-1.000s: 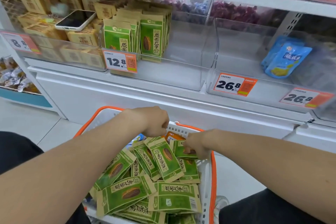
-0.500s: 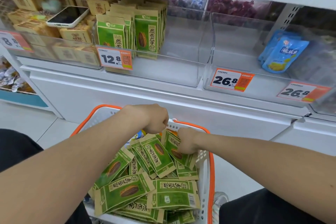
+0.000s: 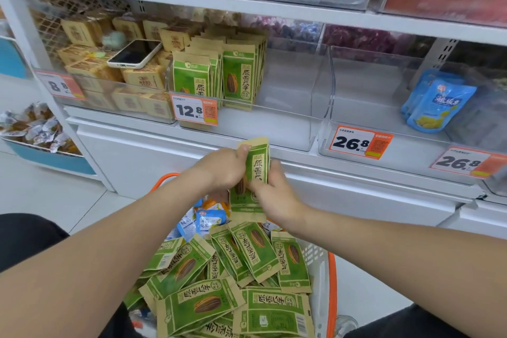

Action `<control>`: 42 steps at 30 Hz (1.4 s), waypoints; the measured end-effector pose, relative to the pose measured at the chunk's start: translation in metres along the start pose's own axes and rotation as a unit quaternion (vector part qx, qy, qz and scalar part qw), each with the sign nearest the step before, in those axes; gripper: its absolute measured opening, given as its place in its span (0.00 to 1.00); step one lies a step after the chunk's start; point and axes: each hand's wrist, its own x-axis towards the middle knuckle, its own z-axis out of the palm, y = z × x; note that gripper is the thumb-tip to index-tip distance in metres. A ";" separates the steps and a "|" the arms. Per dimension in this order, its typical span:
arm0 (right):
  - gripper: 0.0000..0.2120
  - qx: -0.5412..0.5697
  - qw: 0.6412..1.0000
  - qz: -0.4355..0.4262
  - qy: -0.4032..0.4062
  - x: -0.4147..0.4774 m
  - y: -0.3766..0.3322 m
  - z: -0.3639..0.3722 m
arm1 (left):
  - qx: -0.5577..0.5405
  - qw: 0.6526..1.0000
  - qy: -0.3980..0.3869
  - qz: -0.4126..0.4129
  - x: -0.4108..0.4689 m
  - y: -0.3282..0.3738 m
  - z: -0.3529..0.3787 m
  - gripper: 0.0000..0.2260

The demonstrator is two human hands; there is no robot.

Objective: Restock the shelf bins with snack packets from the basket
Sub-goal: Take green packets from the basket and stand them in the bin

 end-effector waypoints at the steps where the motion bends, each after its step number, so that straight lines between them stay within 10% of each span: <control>1: 0.17 0.002 0.998 -0.031 0.046 -0.001 -0.007 0.002 | -0.021 0.998 0.054 0.036 0.000 0.000 0.000 0.33; 10: 0.17 0.059 0.974 -0.144 0.163 0.018 -0.080 0.000 | -0.210 0.895 0.352 0.175 0.001 0.010 -0.014 0.27; 17: 0.18 -0.058 0.971 -0.206 0.108 0.038 -0.135 -0.013 | -0.382 0.819 0.394 0.168 0.017 0.026 -0.042 0.23; 23: 0.09 -0.041 0.982 -0.165 0.085 0.079 -0.164 -0.034 | -0.274 0.889 0.356 0.092 0.030 0.034 -0.071 0.10; 28: 0.24 -0.051 0.978 -0.119 0.165 0.122 -0.166 -0.035 | 0.032 0.942 0.322 0.093 0.031 0.031 -0.093 0.18; 42: 0.14 -0.263 0.940 -0.121 0.178 0.174 -0.142 -0.031 | 0.134 0.900 0.409 0.076 0.068 0.022 -0.101 0.35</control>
